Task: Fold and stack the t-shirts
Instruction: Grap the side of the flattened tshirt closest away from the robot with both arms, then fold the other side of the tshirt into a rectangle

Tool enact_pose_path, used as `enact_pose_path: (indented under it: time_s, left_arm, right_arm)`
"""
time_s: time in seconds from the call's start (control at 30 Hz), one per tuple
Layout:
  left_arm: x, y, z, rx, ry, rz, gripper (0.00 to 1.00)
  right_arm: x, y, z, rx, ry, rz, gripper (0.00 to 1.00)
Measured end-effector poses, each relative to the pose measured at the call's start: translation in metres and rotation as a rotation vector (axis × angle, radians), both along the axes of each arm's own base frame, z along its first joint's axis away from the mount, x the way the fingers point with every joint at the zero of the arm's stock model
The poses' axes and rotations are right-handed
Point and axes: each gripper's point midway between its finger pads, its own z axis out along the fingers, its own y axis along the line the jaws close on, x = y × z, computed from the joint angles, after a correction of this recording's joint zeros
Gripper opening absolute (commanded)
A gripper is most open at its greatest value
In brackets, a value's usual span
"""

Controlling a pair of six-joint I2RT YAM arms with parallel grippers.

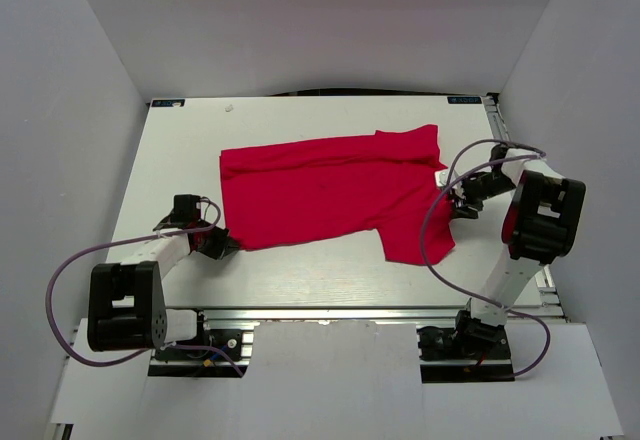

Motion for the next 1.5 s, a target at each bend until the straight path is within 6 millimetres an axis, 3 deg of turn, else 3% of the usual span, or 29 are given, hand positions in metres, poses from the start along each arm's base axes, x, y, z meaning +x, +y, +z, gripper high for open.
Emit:
enact_pose_path:
  time_s: [0.17, 0.4, 0.8, 0.9, 1.0, 1.17, 1.37, 1.5]
  left_arm:
    - [-0.001, 0.001, 0.000, 0.006, 0.001, 0.001, 0.00]
    - [-0.002, 0.001, 0.000, 0.010, 0.004, 0.000, 0.00]
    - [-0.004, 0.002, 0.000, 0.012, 0.009, -0.003, 0.00]
    - [-0.004, 0.002, 0.000, 0.016, 0.011, -0.004, 0.00]
    - [-0.005, 0.005, 0.001, 0.032, 0.017, -0.009, 0.00]
    - [0.006, 0.012, 0.016, 0.079, -0.009, -0.014, 0.00]
    - [0.045, 0.019, 0.063, 0.121, -0.151, -0.015, 0.00]
    - [0.067, 0.022, 0.093, 0.133, -0.231, -0.013, 0.00]
  right_arm:
    - [-0.001, 0.000, -0.015, 0.002, 0.037, 0.005, 0.53]
    - [0.008, 0.002, -0.020, -0.022, 0.009, 0.023, 0.50]
    - [0.007, 0.001, -0.023, -0.036, 0.024, 0.023, 0.26]
    - [0.006, 0.002, -0.023, -0.035, 0.025, 0.024, 0.14]
    - [0.005, 0.003, -0.022, -0.021, 0.033, 0.017, 0.11]
    - [0.012, 0.001, 0.004, 0.051, 0.031, -0.031, 0.06]
    - [0.041, -0.005, 0.064, 0.152, -0.054, -0.094, 0.00]
    - [0.049, 0.003, 0.088, 0.222, -0.067, -0.122, 0.00]
